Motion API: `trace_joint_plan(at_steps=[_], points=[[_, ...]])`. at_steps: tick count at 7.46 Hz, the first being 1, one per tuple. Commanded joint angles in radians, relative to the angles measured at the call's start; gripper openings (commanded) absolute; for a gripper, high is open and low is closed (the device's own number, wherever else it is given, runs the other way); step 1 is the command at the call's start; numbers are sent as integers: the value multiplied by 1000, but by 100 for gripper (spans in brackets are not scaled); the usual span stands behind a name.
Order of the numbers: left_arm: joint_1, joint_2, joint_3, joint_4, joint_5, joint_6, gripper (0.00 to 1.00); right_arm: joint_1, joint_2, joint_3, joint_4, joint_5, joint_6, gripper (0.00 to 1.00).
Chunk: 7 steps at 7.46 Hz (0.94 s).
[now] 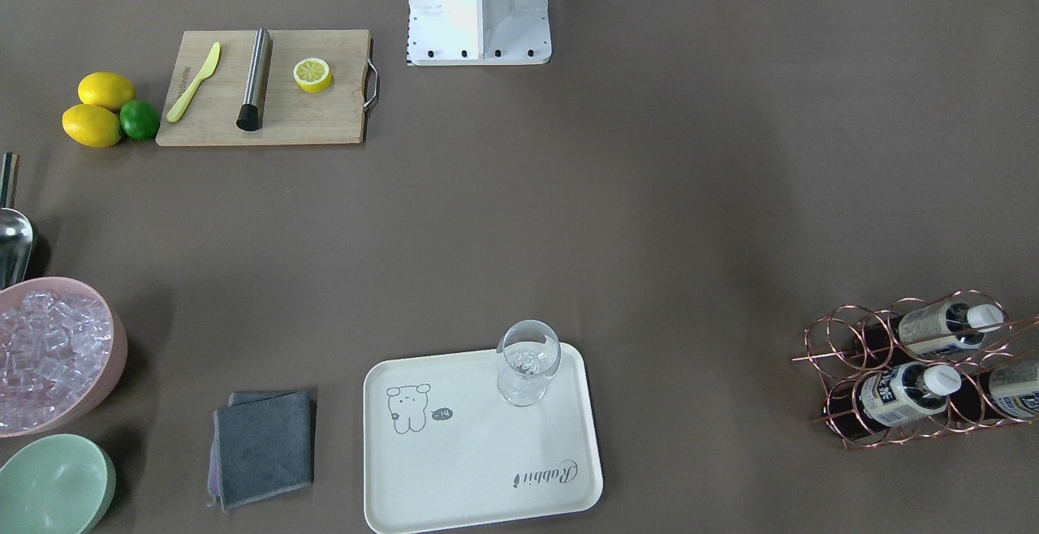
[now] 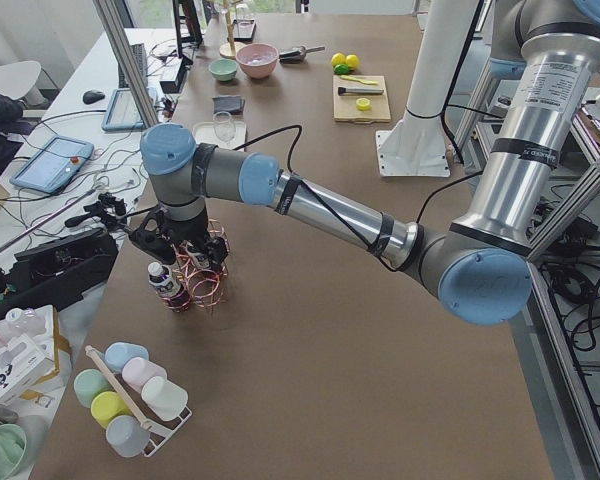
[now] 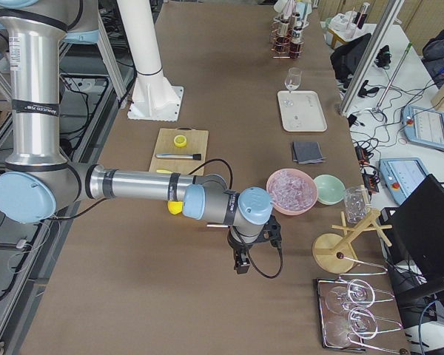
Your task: Take tea from basket to plate
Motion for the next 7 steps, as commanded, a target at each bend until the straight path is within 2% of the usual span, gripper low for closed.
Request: trace_joint_plan(at_steps=[1,5,7], points=[[16,-49,49,-36,-12,-208,98,-6,2,25,2,-6,57,100],[28,-58,53,-45,-12,-279,98,-37,3,75,2,8,148,100],[90,-104,65,-44,-3,-377,98,-46,18,88,-3,20,185,100]])
